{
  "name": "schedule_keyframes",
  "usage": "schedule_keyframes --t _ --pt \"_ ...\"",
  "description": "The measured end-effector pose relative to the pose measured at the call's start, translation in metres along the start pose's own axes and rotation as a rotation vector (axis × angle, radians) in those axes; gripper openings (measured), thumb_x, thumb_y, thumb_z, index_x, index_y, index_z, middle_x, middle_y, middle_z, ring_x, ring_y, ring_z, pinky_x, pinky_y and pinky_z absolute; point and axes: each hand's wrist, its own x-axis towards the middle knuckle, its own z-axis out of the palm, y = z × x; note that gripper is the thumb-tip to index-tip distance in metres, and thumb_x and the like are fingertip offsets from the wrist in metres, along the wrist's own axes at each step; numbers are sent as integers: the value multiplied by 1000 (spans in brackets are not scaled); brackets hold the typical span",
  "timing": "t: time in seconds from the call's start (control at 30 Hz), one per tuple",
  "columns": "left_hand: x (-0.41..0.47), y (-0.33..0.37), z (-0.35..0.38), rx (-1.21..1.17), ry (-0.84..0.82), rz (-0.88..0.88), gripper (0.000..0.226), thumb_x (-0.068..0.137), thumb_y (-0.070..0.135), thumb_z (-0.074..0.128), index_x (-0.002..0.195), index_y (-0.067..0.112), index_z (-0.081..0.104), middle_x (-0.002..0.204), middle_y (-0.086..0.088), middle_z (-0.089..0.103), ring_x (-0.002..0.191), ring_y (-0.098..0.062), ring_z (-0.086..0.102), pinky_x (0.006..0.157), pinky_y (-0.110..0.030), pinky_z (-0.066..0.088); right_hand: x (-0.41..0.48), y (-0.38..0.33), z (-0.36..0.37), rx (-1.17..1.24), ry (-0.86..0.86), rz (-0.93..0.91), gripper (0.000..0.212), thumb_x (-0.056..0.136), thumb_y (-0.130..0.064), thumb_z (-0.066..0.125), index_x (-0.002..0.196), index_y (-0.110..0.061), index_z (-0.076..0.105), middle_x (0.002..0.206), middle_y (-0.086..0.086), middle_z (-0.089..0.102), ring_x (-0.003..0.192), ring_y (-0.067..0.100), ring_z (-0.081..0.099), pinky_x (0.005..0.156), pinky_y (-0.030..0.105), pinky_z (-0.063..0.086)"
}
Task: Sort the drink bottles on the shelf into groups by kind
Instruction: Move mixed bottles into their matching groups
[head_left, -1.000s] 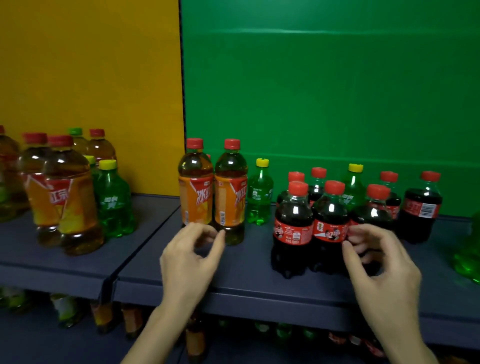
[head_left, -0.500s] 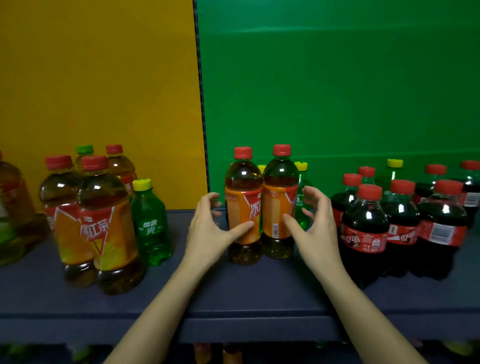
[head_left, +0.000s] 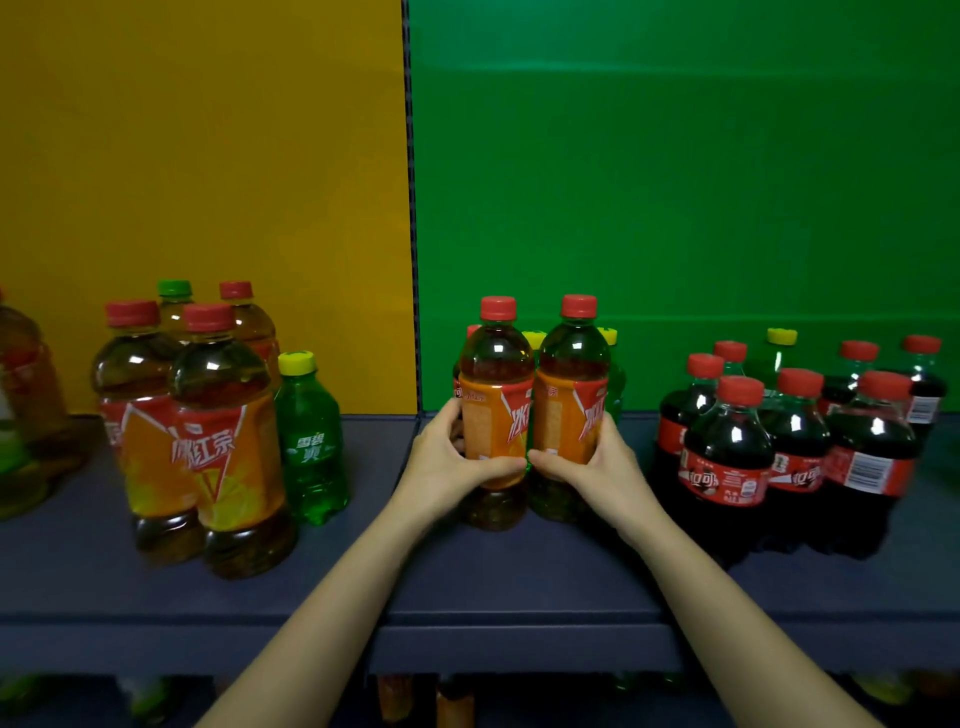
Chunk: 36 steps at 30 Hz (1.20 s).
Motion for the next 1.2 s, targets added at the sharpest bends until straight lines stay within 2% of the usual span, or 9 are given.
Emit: schedule_keyframes --t 0.1,0.3,0.43,0.6,0.67,0.8,0.97,1.1,1.2 --pt "-13 3 0 49 76 36 64 58 23 87 113 22 54 105 12 65 92 4 61 70 -7 49 -13 -2 -3 -100 60 -74 78 64 -38 80 128 -19 39 121 1 56 109 17 55 95 37 47" --pt "-55 15 -7 42 201 60 56 57 21 87 103 26 57 96 17 65 85 14 60 67 -3 46 -54 -9 -4 -157 76 -153 62 65 -49 75 112 -27 41 109 -4 57 101 14 57 88 34 48" --pt "-87 26 -27 44 295 86 54 56 16 87 96 33 54 93 18 64 83 15 60 65 -3 45 -80 -27 7 -127 33 -166 72 54 -68 65 110 -31 40 106 -9 59 98 13 59 86 38 50" --pt "-118 34 -75 95 401 98 56 55 18 87 103 20 58 94 10 66 82 10 62 65 -6 48 -99 -58 36 -71 -26 -189 64 59 -58 71 108 -30 41 101 -10 60 93 13 60 84 37 51" --pt "-128 33 -96 115 439 94 59 55 20 87 105 18 57 95 10 66 84 10 61 66 -6 48 -104 -68 49 -57 -57 -203 67 56 -63 67 108 -32 39 100 -13 58 93 11 59 85 38 51" --pt "-147 25 -144 146 497 95 59 48 31 92 97 26 59 87 16 69 82 6 64 65 -8 49 -114 -86 85 -20 -108 -229 71 51 -69 62 109 -35 37 101 -19 57 94 6 58 86 38 51" --pt "-158 6 -210 193 514 104 50 56 18 86 89 37 54 83 34 64 79 13 61 63 -4 47 -121 -108 144 -5 -124 -245 72 51 -71 62 110 -37 37 107 -17 57 98 7 58 88 37 51" --pt "-155 -14 -267 219 489 72 54 55 23 86 93 40 51 90 21 63 82 17 58 63 -5 46 -125 -129 201 -2 -99 -228 77 52 -69 62 116 -35 35 113 -15 56 103 8 57 90 36 50" --pt "-149 -33 -304 238 457 66 60 52 28 85 102 33 52 98 19 60 85 8 58 69 -10 42 -126 -138 244 -24 -58 -209 89 51 -71 61 126 -32 32 121 -10 54 109 11 54 94 36 48"
